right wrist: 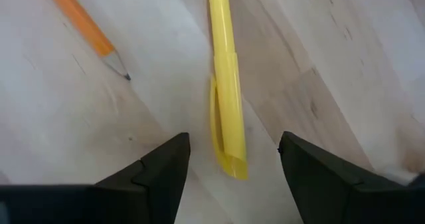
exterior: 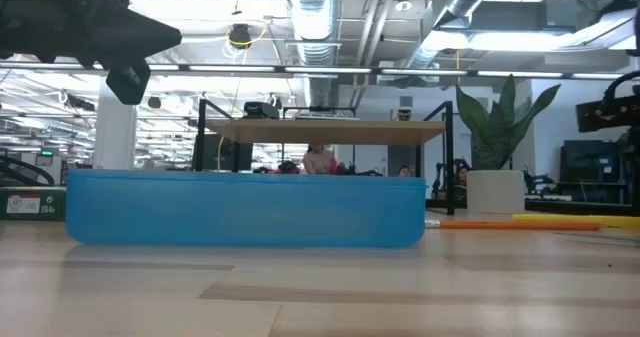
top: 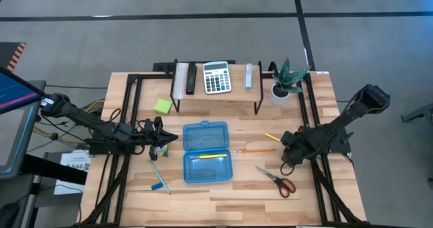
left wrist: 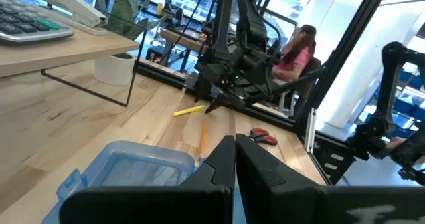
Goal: Pack school essentials
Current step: Put the yellow pen into the blue supply box
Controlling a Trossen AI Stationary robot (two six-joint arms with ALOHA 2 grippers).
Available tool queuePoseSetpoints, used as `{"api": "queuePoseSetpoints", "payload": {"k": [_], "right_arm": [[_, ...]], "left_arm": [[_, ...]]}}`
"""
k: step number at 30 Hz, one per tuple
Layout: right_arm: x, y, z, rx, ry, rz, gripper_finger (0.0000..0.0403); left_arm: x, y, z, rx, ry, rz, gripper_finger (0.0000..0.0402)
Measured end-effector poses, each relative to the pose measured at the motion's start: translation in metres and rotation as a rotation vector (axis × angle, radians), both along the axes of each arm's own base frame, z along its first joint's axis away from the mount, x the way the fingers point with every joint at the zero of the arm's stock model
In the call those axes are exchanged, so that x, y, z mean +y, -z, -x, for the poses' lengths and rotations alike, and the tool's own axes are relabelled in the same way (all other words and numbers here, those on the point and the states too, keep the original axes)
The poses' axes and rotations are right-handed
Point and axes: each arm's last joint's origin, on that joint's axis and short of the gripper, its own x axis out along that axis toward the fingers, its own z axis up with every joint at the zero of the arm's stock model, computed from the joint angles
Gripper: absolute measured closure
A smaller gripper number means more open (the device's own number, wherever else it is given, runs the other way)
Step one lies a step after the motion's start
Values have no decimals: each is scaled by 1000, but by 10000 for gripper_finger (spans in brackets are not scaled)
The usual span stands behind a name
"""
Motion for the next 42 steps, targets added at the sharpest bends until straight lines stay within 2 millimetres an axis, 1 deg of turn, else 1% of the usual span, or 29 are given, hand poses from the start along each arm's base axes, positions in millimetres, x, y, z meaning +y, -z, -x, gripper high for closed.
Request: {"api": "queuePoseSetpoints", "payload": {"k": [5, 10, 14, 19, 22, 25, 27, 33, 37, 42], "right_arm": [[-3, 0, -3, -23, 11, -35, 150], [0, 4, -12, -63, -2, -69, 187], [3, 8, -17, -60, -3, -66, 231], [5, 10, -20, -40, -12, -55, 307], [6, 6, -22, -34, -20, -57, 351], [8, 0, -25, -28, -36, -65, 380], [9, -2, -27, -27, -47, -65, 387], [10, -8, -31, -33, -31, -53, 388], [11, -11, -32, -28, -30, -57, 400], [12, -12, -33, -34, -30, -59, 394]], "left_arm": [[0, 0, 0, -1, 1, 0, 401], [0, 0, 0, -2, 3, 1, 401], [0, 0, 0, -2, 2, 1, 401], [0, 0, 0, -2, 2, 1, 401], [0, 0, 0, -2, 2, 1, 401], [0, 0, 0, -2, 2, 1, 401], [0, 0, 0, -2, 2, 1, 401], [0, 0, 0, -2, 4, 1, 401], [0, 0, 0, -2, 4, 2, 401], [0, 0, 0, -2, 7, 1, 401]]}}
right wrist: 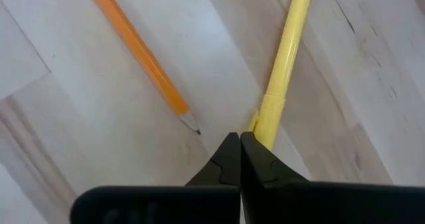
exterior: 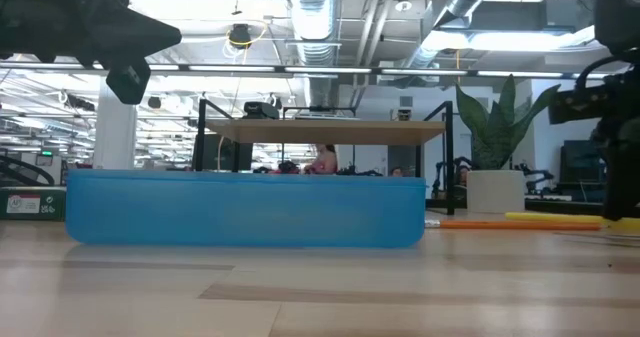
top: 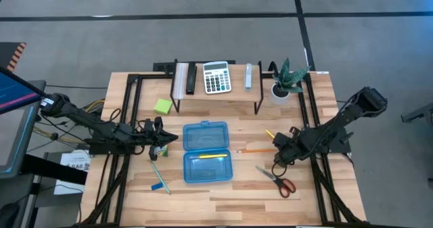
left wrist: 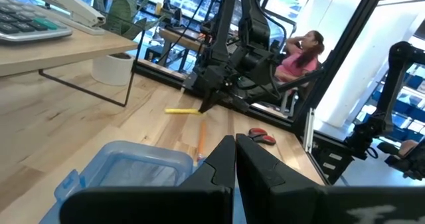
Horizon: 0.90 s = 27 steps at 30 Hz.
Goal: Pack school essentials
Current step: Put the yellow pen into the blue supply box
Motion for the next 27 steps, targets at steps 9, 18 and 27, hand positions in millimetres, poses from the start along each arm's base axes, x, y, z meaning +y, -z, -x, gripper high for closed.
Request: {"api": "queuePoseSetpoints", "payload": {"k": [9, 18, 27], "right_arm": [[0, -1, -1, -12, 1, 4, 400], [2, -6, -5, -29, -2, -1, 401], [11, -33, -22, -105, -64, 4, 402]], "left_arm": [[0, 0, 0, 0, 3, 0, 401], [0, 0, 0, 0, 3, 0, 401], [0, 0, 0, 0, 2, -1, 401]]}}
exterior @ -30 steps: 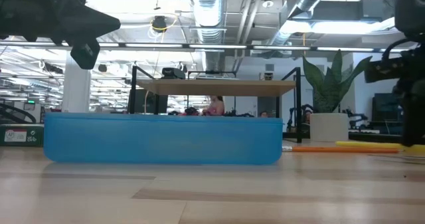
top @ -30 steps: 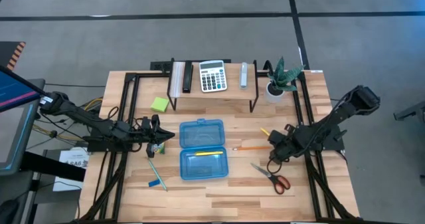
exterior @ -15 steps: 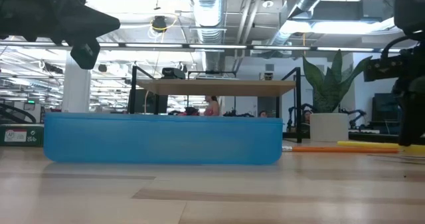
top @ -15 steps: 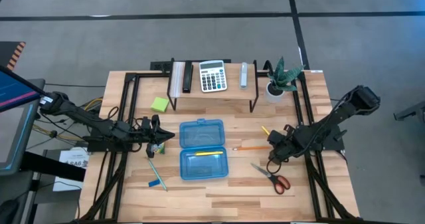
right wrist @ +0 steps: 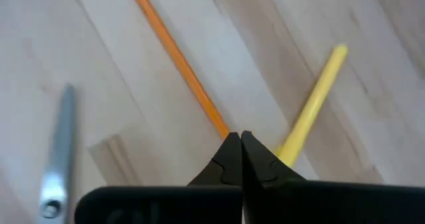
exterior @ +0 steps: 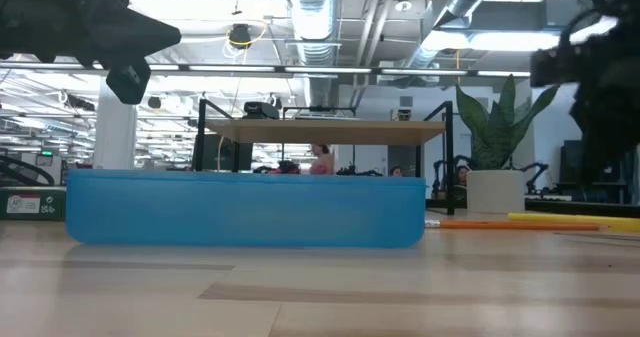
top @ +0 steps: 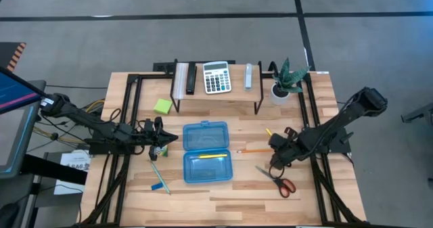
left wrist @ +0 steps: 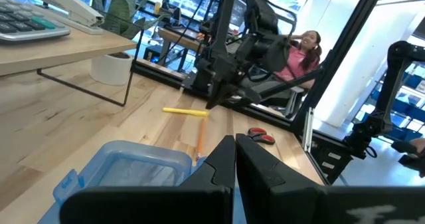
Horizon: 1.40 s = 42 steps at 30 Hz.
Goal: Pack school essentials
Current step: Put the yellow pen into the blue supply box
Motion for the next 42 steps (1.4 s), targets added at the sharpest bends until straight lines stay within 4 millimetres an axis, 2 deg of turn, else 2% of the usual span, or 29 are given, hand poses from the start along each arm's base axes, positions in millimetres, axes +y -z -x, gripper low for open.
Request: {"api": "queuePoseSetpoints", "payload": {"k": [4, 7, 10, 14, 20, 25, 30, 33, 36, 42], "right_arm": [[1, -11, -4, -16, -5, 28, 402], [1, -12, -3, -12, 24, 25, 388], [1, -11, -1, 17, 40, 10, 349], [4, -7, 4, 62, 67, 18, 278], [3, 9, 15, 91, 161, 25, 170], [0, 34, 28, 97, 192, -3, 141], [-2, 49, 35, 67, 191, -35, 148], [-3, 52, 37, 64, 189, -32, 175], [-3, 52, 38, 69, 182, -34, 223], [-3, 53, 38, 82, 154, -34, 348]], "left_arm": [[0, 0, 0, 0, 0, 0, 401], [0, 0, 0, 0, 3, 0, 401], [0, 0, 0, 0, 10, 0, 401], [0, 0, 0, 0, 10, 0, 401], [0, 0, 0, 0, 11, 0, 401], [0, 0, 0, 0, 12, 0, 401], [0, 0, 0, 0, 12, 0, 401], [0, 0, 0, -1, 11, 1, 401], [0, 0, 0, -1, 11, 3, 401], [0, 0, 0, -1, 11, 6, 401]]}}
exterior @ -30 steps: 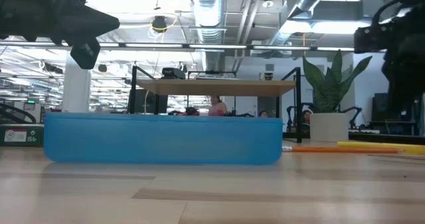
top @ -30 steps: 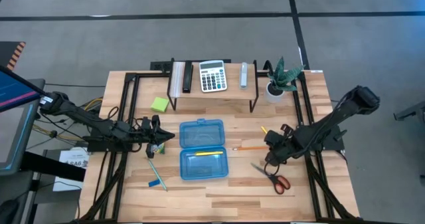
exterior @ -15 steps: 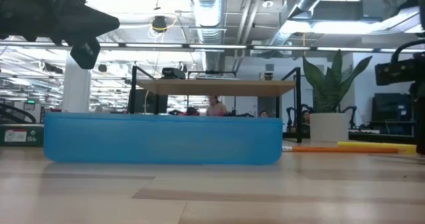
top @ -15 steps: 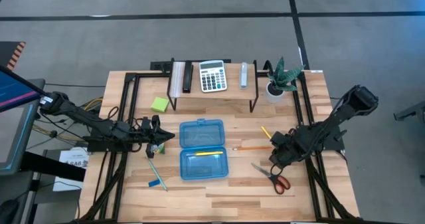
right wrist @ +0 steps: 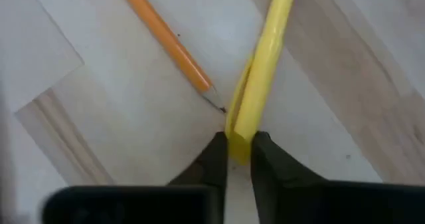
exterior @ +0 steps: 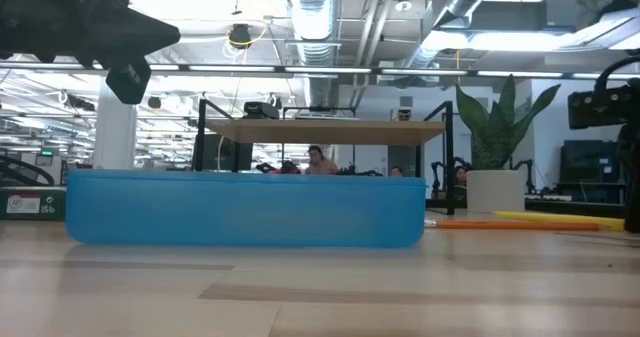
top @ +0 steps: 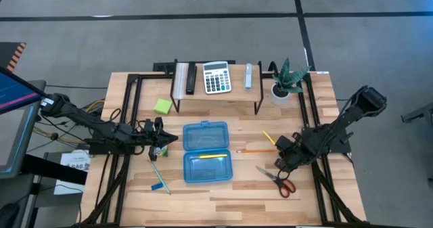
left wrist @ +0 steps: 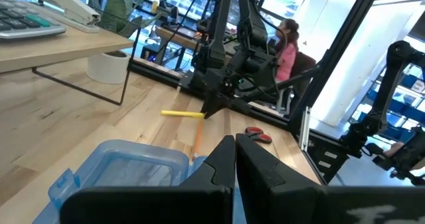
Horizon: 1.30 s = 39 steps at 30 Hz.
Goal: Pack school essentials
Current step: Put the yellow pen into the blue supply box
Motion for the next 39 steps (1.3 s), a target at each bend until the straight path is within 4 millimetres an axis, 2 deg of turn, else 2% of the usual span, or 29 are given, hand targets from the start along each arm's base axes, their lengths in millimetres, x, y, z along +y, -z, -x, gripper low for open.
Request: {"api": "queuePoseSetpoints", "payload": {"k": [2, 4, 15, 21, 25, 31, 39], "right_arm": [[0, 0, 0, 6, -12, 5, 379], [-1, 0, 2, 16, -12, 12, 394], [-1, -8, -1, 42, -9, 43, 395], [-7, -24, 2, 95, 81, 176, 389], [-20, -31, -3, 52, 224, 196, 365], [-62, -32, -14, 93, 479, 191, 300], [-107, -32, -12, 211, 609, 172, 201]], "left_arm": [[0, 0, 0, 0, 0, 0, 401], [0, 0, 0, 0, 0, 0, 401], [0, 0, 0, 0, -1, 0, 401], [0, 0, 0, 0, -1, 0, 401], [0, 0, 0, 0, -1, 0, 401], [0, 0, 0, -2, -1, 0, 401], [0, 0, 0, -3, -1, -6, 401]]}}
